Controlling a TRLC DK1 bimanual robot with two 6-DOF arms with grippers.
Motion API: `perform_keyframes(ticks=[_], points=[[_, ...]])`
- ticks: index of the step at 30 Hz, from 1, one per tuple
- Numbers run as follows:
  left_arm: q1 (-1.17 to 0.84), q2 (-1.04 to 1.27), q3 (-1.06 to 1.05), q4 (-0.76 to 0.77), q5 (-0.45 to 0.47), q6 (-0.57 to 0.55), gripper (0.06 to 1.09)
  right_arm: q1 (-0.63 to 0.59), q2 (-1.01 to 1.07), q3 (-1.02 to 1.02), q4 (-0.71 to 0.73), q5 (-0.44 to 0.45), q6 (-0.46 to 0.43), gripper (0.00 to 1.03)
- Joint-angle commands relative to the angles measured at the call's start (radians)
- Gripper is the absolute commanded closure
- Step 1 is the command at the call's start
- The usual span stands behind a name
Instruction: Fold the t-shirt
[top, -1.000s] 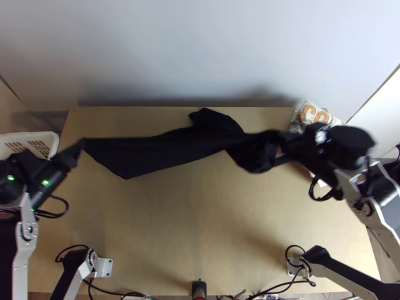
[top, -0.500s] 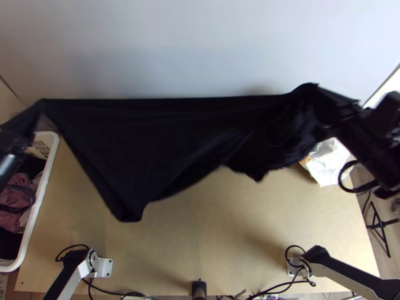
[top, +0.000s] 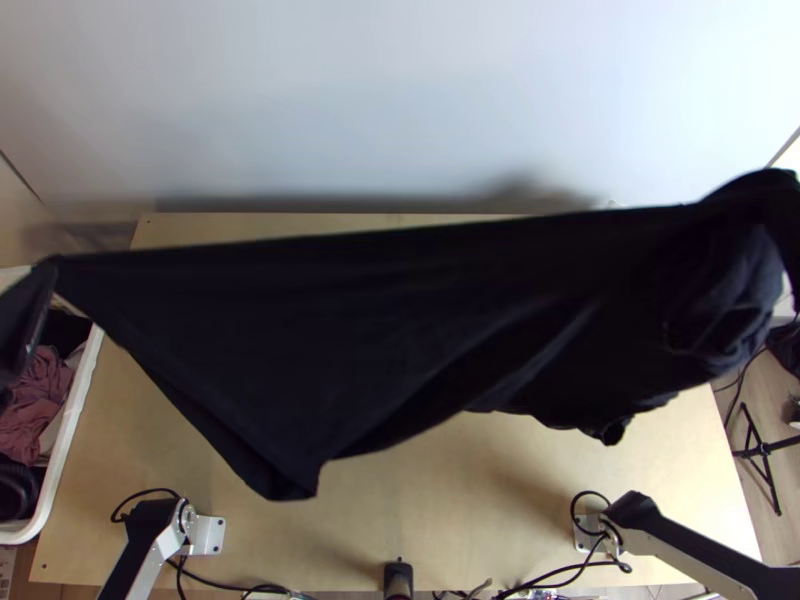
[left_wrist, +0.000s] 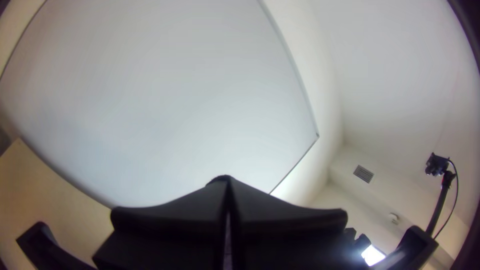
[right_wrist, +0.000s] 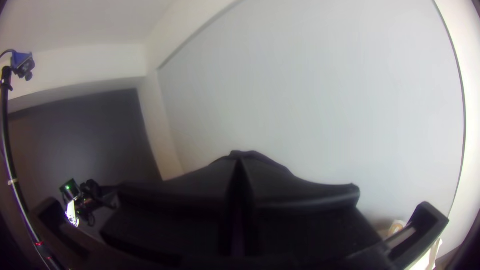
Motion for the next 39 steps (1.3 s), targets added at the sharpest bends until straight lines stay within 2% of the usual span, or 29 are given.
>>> perform_keyframes(ticks=[1, 5, 8, 10, 14, 16, 18, 23, 27, 30, 39], points=[[0.005, -0.079, -0.056, -0.041, 0.03, -0.003, 1.05, 0.008, -0.012, 0.056, -0.069, -0.022, 0.002, 1.0], [0.02, -0.088, -0.123, -0.033, 0.022, 0.007, 1.05, 0.017, 0.02, 0.023, -0.077, -0.02, -0.012, 1.0], [0.066, -0.082, -0.211, 0.026, 0.012, 0.021, 1.05, 0.014, 0.043, -0.078, -0.051, -0.02, -0.038, 1.0], [0.103, -0.071, -0.295, 0.1, 0.001, 0.023, 1.05, 0.014, 0.04, -0.211, 0.043, -0.02, -0.067, 1.0], [0.201, -0.013, -0.49, 0.306, -0.011, 0.023, 1.05, -0.015, 0.068, -0.463, 0.321, -0.03, -0.123, 1.0], [0.212, 0.064, -0.568, 0.418, -0.074, 0.024, 1.05, -0.089, 0.126, -0.532, 0.431, -0.099, -0.109, 1.0], [0.192, 0.153, -0.614, 0.517, -0.139, 0.034, 1.05, -0.13, 0.204, -0.569, 0.529, -0.111, -0.094, 1.0], [0.074, 0.353, -0.677, 0.735, -0.284, 0.136, 1.05, -0.218, 0.434, -0.603, 0.73, -0.114, -0.061, 1.0], [0.005, 0.536, -0.697, 0.893, -0.34, 0.182, 1.05, -0.258, 0.586, -0.63, 0.885, -0.112, -0.08, 1.0], [-0.006, 0.691, -0.645, 0.913, -0.367, 0.199, 1.05, -0.285, 0.694, -0.609, 0.96, -0.112, -0.077, 1.0], [-0.006, 1.111, -0.396, 0.956, -0.436, 0.21, 1.05, -0.348, 0.985, -0.406, 0.999, -0.091, -0.072, 1.0]])
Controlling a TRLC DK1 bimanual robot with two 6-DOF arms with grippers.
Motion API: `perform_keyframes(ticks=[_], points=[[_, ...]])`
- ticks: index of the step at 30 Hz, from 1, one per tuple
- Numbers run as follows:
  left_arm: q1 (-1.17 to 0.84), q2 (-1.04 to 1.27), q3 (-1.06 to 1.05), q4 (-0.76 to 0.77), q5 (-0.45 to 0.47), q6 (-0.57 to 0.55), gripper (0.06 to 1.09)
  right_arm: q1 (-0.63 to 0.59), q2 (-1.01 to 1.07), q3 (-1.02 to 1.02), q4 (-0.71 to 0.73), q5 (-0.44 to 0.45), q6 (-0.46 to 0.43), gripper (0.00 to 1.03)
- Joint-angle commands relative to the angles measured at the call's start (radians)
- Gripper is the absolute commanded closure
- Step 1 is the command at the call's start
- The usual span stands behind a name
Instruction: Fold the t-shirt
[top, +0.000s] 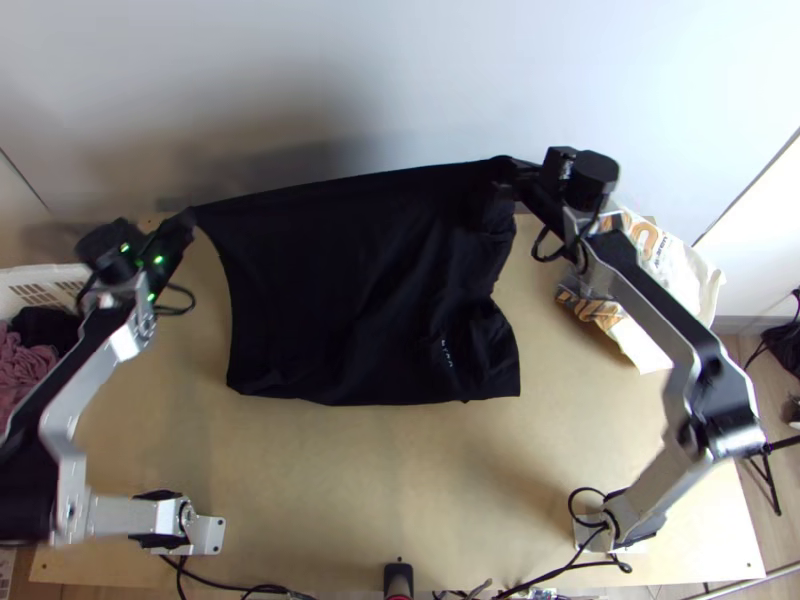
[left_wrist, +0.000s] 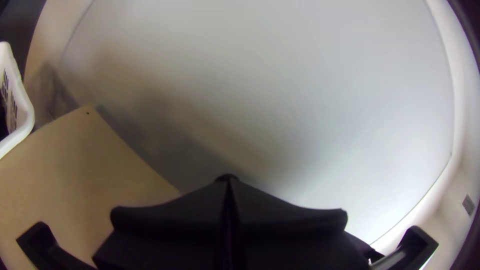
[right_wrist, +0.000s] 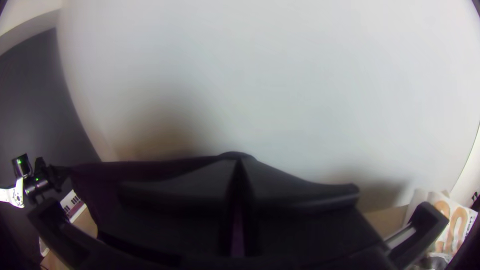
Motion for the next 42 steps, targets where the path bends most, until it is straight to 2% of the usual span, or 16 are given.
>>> perform_keyframes(ticks=[1, 7, 11, 15, 19, 24, 29, 33, 34, 35, 36, 37, 38, 39, 41, 42], points=[[-0.009, 0.325, 0.178, 0.04, -0.064, 0.02, 1.05, -0.049, 0.226, 0.135, 0.054, 0.024, 0.003, 1.0], [0.001, 0.492, 0.332, -0.035, -0.07, 0.03, 1.05, -0.051, 0.304, 0.173, 0.046, 0.045, -0.002, 1.0], [0.001, 0.492, 0.335, -0.09, -0.066, 0.102, 1.05, -0.043, 0.255, 0.093, 0.01, 0.048, -0.003, 1.0], [0.0, 0.414, 0.237, -0.119, -0.031, 0.209, 1.05, -0.02, 0.122, -0.08, 0.006, 0.048, -0.028, 1.0], [-0.019, 0.305, 0.109, -0.165, 0.04, 0.275, 1.05, 0.006, 0.001, -0.229, 0.005, 0.047, -0.035, 1.0], [-0.069, 0.196, -0.019, -0.259, 0.074, 0.353, 1.05, 0.038, -0.107, -0.374, -0.006, 0.047, -0.054, 1.0], [-0.092, 0.137, -0.081, -0.428, 0.097, 0.45, 1.05, 0.086, -0.21, -0.473, -0.118, 0.017, -0.086, 1.0], [-0.043, 0.098, -0.131, -0.503, 0.13, 0.513, 1.05, 0.118, -0.28, -0.534, -0.239, -0.029, -0.117, 1.0], [-0.028, 0.095, -0.134, -0.534, 0.132, 0.533, 1.04, 0.126, -0.292, -0.543, -0.296, -0.047, -0.13, 0.96], [-0.011, 0.092, -0.134, -0.577, 0.132, 0.551, 0.97, 0.13, -0.299, -0.549, -0.345, -0.053, -0.129, 0.74], [0.009, 0.089, -0.133, -0.612, 0.135, 0.563, 0.78, 0.14, -0.303, -0.551, -0.402, -0.061, -0.124, 0.39], [0.027, 0.08, -0.131, -0.656, 0.146, 0.588, 0.53, 0.147, -0.315, -0.554, -0.478, -0.062, -0.123, 0.13], [0.05, 0.061, -0.131, -0.693, 0.158, 0.616, 0.33, 0.155, -0.329, -0.563, -0.51, -0.062, -0.121, 0.07], [0.077, 0.041, -0.134, -0.712, 0.16, 0.629, 0.21, 0.163, -0.351, -0.577, -0.527, -0.062, -0.123, 0.04], [0.132, 0.006, -0.138, -0.751, 0.18, 0.658, 0.1, 0.173, -0.406, -0.62, -0.549, -0.062, -0.129, 0.04], [0.164, -0.014, -0.139, -0.765, 0.196, 0.666, 0.1, 0.173, -0.438, -0.637, -0.566, -0.064, -0.127, 0.04]])
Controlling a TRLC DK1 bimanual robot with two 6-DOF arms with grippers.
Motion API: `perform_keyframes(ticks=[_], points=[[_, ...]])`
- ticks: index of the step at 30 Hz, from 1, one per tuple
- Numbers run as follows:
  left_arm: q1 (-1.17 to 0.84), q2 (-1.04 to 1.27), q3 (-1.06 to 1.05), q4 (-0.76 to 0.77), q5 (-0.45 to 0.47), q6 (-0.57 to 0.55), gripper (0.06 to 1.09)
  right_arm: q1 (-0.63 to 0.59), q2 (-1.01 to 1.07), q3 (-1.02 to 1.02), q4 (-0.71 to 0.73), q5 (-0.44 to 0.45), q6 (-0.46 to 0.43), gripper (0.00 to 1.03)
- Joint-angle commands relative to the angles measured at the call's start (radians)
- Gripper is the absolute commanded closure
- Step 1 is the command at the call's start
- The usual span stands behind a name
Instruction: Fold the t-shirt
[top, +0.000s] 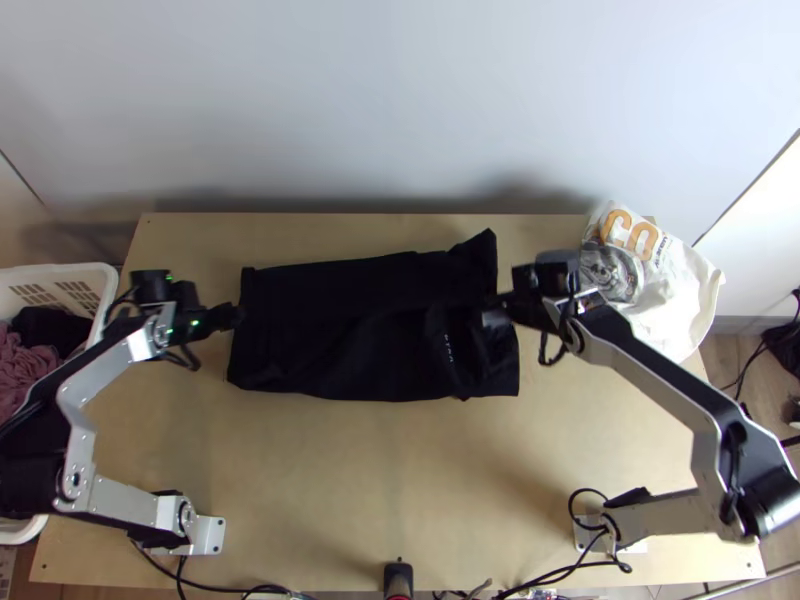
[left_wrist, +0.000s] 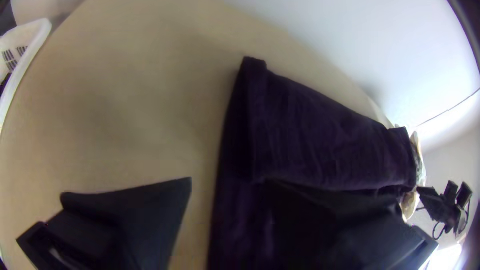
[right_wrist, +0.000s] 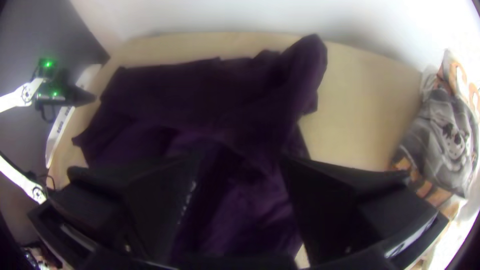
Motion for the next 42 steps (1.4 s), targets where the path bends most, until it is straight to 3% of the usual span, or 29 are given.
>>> perform_keyframes(ticks=[1, 5, 9, 18, 23, 29, 42], points=[[0.162, -0.107, -0.031, -0.16, 0.074, 0.093, 0.1, 0.038, -0.167, -0.113, -0.189, -0.02, -0.016, 0.04], [0.222, -0.202, -0.066, -0.241, 0.099, 0.136, 0.1, 0.032, -0.333, -0.165, -0.201, -0.02, -0.013, 0.04], [0.239, -0.363, -0.153, -0.31, 0.137, 0.174, 0.11, 0.032, -0.485, -0.194, -0.32, -0.022, 0.005, 0.04], [0.207, -0.487, -0.325, -0.309, 0.162, 0.142, 0.11, 0.132, -0.73, -0.381, -0.469, -0.025, 0.073, 0.05], [0.168, -0.547, -0.362, -0.255, 0.162, 0.087, 0.11, 0.115, -0.755, -0.441, -0.463, -0.028, 0.09, 0.05], [0.142, -0.567, -0.391, -0.166, 0.16, 0.008, 0.11, 0.117, -0.755, -0.455, -0.454, -0.094, 0.16, 0.05], [0.058, -0.66, -0.453, -0.066, 0.16, -0.113, 0.11, 0.069, -0.668, -0.585, -0.196, -0.091, 0.198, 0.07]])
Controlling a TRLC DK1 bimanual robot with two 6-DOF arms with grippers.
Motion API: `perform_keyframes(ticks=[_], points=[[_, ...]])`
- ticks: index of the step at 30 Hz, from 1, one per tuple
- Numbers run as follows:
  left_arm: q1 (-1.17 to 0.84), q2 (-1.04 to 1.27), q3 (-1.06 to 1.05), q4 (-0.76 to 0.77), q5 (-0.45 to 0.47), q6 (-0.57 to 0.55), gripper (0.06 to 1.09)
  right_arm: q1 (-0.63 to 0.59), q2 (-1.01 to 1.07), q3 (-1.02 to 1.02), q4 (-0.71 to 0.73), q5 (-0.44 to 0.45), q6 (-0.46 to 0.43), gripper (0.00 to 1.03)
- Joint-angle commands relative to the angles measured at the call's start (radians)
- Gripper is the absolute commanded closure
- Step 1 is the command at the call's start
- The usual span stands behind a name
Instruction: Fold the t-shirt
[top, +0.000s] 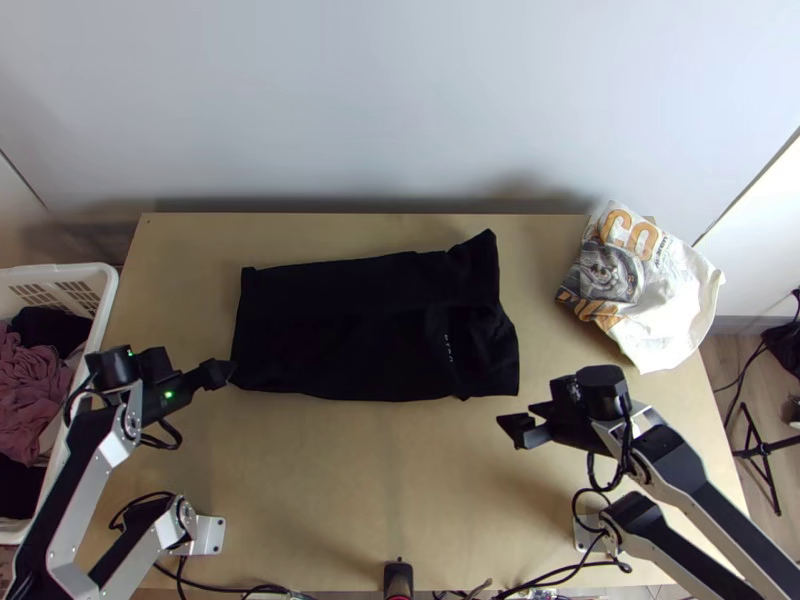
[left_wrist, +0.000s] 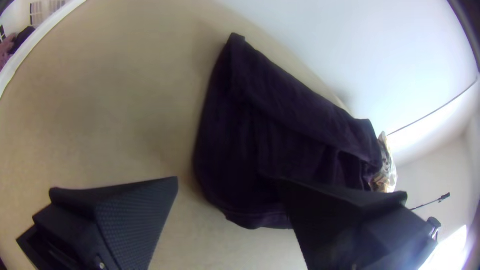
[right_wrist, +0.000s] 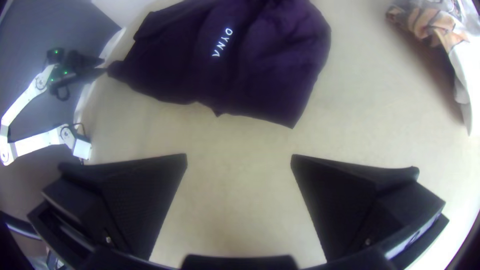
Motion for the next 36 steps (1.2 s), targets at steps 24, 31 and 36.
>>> perform_keyframes(ticks=[24, 31, 36], points=[[-0.236, -0.196, -0.128, 0.15, -0.016, -0.131, 0.11, -0.06, 0.384, 0.031, 0.447, 0.054, 0.13, 0.07], [-0.42, -0.178, -0.138, 0.221, -0.053, -0.075, 0.11, -0.05, 0.424, 0.051, 0.416, 0.051, 0.17, 0.07], [-0.47, -0.071, -0.137, 0.245, -0.134, 0.035, 0.11, -0.036, 0.41, 0.086, 0.332, 0.037, 0.187, 0.07]])
